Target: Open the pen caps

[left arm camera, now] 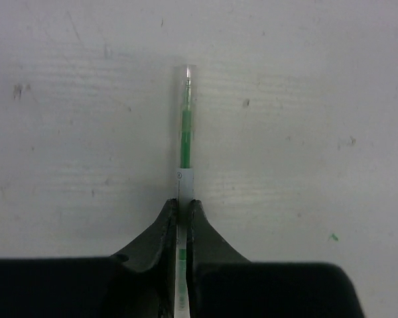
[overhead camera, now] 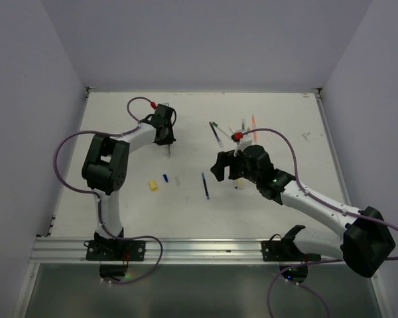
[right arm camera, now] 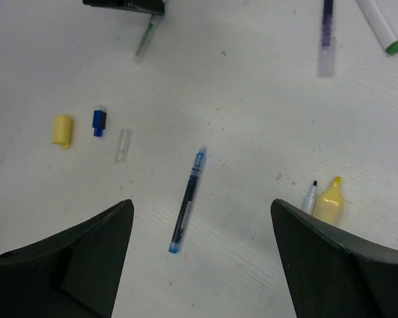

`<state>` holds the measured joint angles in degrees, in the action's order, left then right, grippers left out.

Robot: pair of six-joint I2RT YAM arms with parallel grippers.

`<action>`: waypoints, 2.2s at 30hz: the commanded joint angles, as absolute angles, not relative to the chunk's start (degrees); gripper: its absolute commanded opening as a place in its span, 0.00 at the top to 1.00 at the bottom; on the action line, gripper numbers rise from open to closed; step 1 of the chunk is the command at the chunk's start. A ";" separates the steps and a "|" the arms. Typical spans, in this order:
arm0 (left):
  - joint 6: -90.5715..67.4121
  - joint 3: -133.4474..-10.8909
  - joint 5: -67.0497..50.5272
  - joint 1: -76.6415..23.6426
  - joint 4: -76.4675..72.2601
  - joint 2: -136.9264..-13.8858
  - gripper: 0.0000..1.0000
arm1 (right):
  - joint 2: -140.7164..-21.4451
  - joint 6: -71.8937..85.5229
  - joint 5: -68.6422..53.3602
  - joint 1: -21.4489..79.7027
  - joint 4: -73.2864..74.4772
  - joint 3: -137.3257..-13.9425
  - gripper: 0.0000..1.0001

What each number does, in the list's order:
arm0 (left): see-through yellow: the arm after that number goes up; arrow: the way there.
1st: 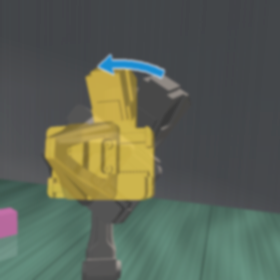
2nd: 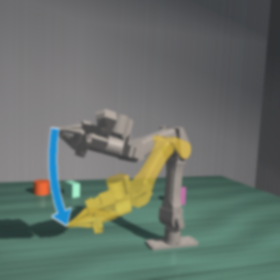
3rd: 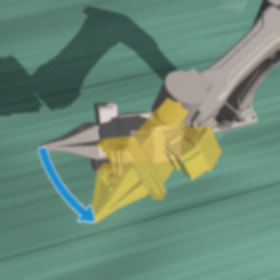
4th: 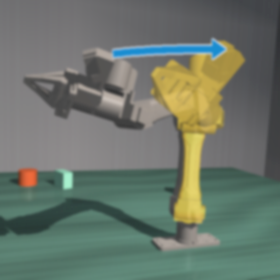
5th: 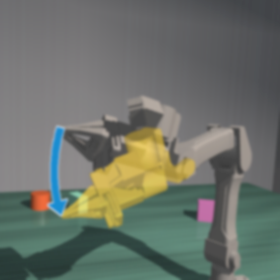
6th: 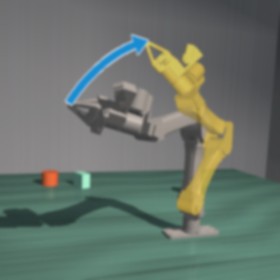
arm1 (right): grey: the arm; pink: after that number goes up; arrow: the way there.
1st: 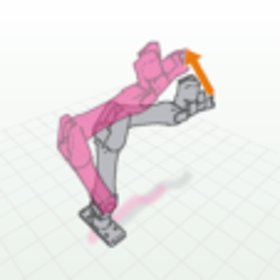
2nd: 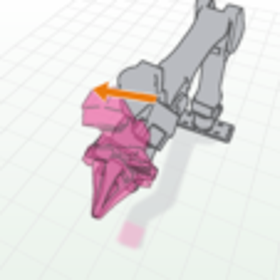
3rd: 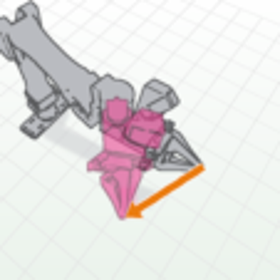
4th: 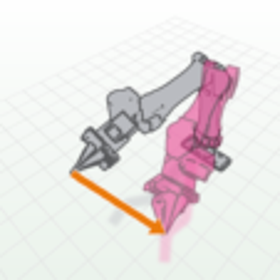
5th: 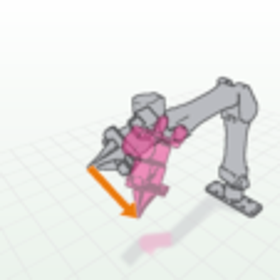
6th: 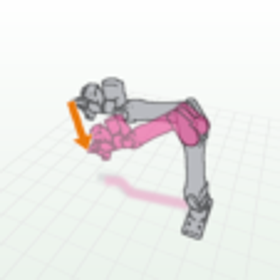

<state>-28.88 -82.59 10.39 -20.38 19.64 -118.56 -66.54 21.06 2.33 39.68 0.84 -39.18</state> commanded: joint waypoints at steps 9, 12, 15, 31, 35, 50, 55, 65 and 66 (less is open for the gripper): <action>-44.90 -52.49 -7.72 -21.71 -10.44 -82.73 1.00 | -68.02 26.72 -10.45 42.01 -22.13 -37.79 0.13; -48.33 -45.81 -10.36 -22.32 -16.77 -75.43 1.00 | -69.78 28.12 -12.65 42.36 -26.88 -38.14 0.14; -50.36 -40.79 -11.86 -23.55 -21.61 -69.80 1.00 | -71.63 29.79 -14.94 42.54 -30.84 -38.93 0.16; -50.80 -32.96 -9.14 -32.61 -31.02 -60.38 1.00 | -78.75 31.55 -18.02 43.33 -37.70 -43.68 0.31; -50.54 -31.47 -9.14 -33.22 -32.69 -59.42 1.00 | -79.10 30.94 -17.58 43.33 -37.71 -44.47 0.44; -42.81 -31.90 -7.65 -33.40 -28.22 -54.23 0.60 | -78.75 29.45 -19.60 43.33 -33.84 -45.18 1.00; -38.76 -34.45 -7.38 -32.96 -24.08 -53.70 0.30 | -76.82 28.04 -20.83 43.33 -29.28 -44.03 1.00; -38.32 -37.00 -10.99 -30.50 -24.35 -56.16 0.27 | -75.41 26.90 -26.36 43.33 -26.28 -43.16 1.00; -38.32 -37.18 -11.07 -30.24 -24.26 -56.51 0.28 | -75.50 26.72 -26.72 43.33 -26.11 -43.15 1.00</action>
